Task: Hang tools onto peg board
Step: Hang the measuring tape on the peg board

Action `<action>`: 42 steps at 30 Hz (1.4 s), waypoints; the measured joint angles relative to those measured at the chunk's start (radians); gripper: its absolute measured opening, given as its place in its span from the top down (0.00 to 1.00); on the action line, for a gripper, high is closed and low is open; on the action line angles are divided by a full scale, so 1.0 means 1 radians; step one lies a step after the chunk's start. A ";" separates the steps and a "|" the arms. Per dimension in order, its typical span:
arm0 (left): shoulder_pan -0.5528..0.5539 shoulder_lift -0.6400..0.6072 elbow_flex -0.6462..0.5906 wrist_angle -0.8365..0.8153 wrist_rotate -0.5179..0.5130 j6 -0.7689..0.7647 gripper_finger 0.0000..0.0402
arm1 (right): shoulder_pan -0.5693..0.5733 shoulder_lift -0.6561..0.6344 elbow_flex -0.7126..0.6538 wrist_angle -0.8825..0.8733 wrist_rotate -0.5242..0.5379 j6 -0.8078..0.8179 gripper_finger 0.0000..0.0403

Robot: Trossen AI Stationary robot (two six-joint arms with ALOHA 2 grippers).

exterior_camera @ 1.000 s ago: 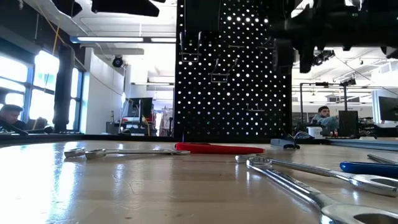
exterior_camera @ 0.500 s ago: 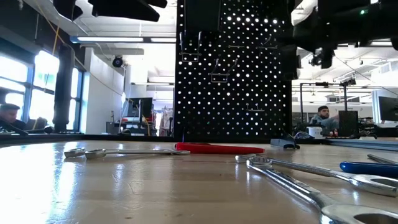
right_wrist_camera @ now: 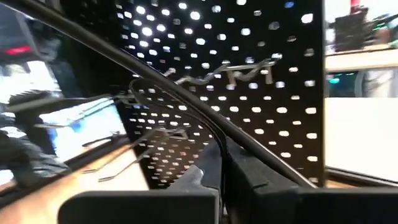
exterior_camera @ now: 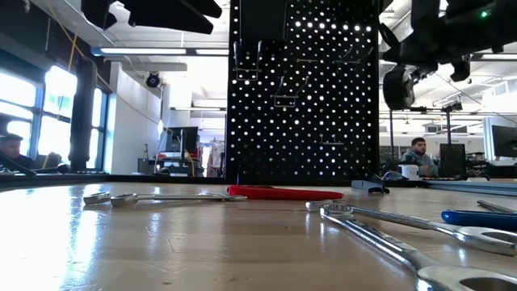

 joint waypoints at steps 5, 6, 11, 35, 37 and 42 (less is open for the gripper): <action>0.002 0.000 0.000 0.000 0.005 -0.002 0.42 | -0.019 0.029 0.071 -0.043 0.051 -0.124 1.00; 0.003 0.000 0.000 0.000 0.005 -0.002 0.42 | -0.025 0.037 0.089 -0.054 0.056 -0.144 1.00; 0.009 0.000 0.000 0.000 0.005 -0.002 0.42 | -0.052 0.064 0.152 -0.136 0.079 -0.173 1.00; 0.060 0.000 0.000 0.032 0.061 -0.054 0.42 | -0.063 0.064 0.156 -0.504 -0.154 0.229 1.00; 0.061 0.000 0.000 0.037 0.073 -0.054 0.42 | -0.063 0.064 0.156 -0.545 -0.133 0.282 1.00; 0.061 0.001 0.000 0.059 0.076 -0.053 0.42 | -0.063 0.062 0.156 -0.600 -0.017 0.379 1.00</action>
